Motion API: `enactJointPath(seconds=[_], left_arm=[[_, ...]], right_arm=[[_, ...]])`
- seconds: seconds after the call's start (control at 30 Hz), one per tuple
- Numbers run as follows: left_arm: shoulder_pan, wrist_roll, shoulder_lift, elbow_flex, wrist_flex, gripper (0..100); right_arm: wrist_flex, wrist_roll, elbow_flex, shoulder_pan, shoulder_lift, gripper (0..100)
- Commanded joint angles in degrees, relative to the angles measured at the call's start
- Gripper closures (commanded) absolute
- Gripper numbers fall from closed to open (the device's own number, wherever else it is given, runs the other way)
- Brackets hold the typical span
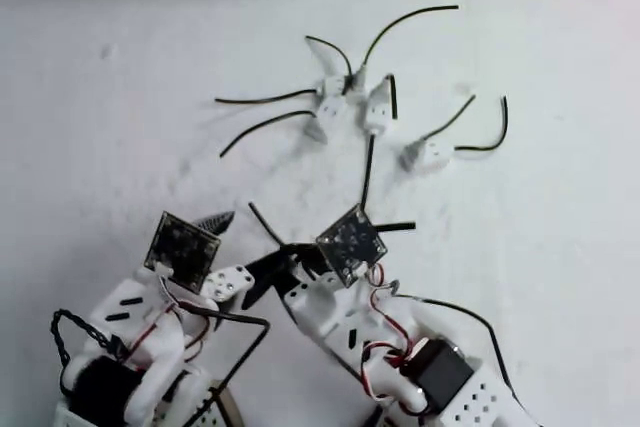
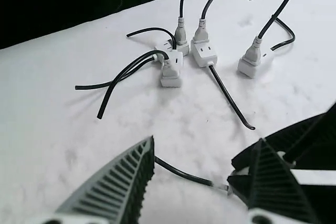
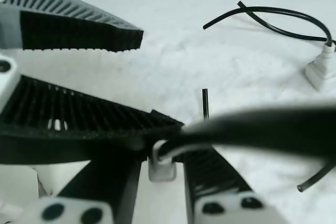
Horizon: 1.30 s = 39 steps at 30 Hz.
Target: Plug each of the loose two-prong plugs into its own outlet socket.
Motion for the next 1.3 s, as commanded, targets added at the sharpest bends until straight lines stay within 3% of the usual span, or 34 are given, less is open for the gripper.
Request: enactJointPath(seconds=[0.0,0.13,0.33,0.6,0.83,1.0,1.27], left_arm=[[1.5,-0.4,-0.5,-2.2,0.3,70],[0.6,-0.1,-0.5,-2.1,-0.2,70],[-8.1,2.0,-0.3,-2.1,-1.7,70],[-6.1,-9.8,2.0,-0.3,0.0,70],[-0.1,-19.8,30.1,-11.4,0.4,70],[6.9,-35.1,52.9,-18.9,-0.3,70],[11.0,-49.4,70.1,-23.5,-5.9,70]], right_arm=[[-1.2,0.4,-0.4,0.4,-0.7,98.1],[-1.0,0.4,-0.6,1.7,-0.7,98.1],[-0.7,0.4,-4.3,15.2,-0.7,98.1],[-1.4,0.9,-8.2,33.4,-0.2,98.1],[-6.2,3.6,-6.6,42.1,-0.2,98.1],[-6.4,3.5,-6.6,45.1,-0.2,98.1],[-8.6,3.4,-6.5,48.0,-0.2,98.1]])
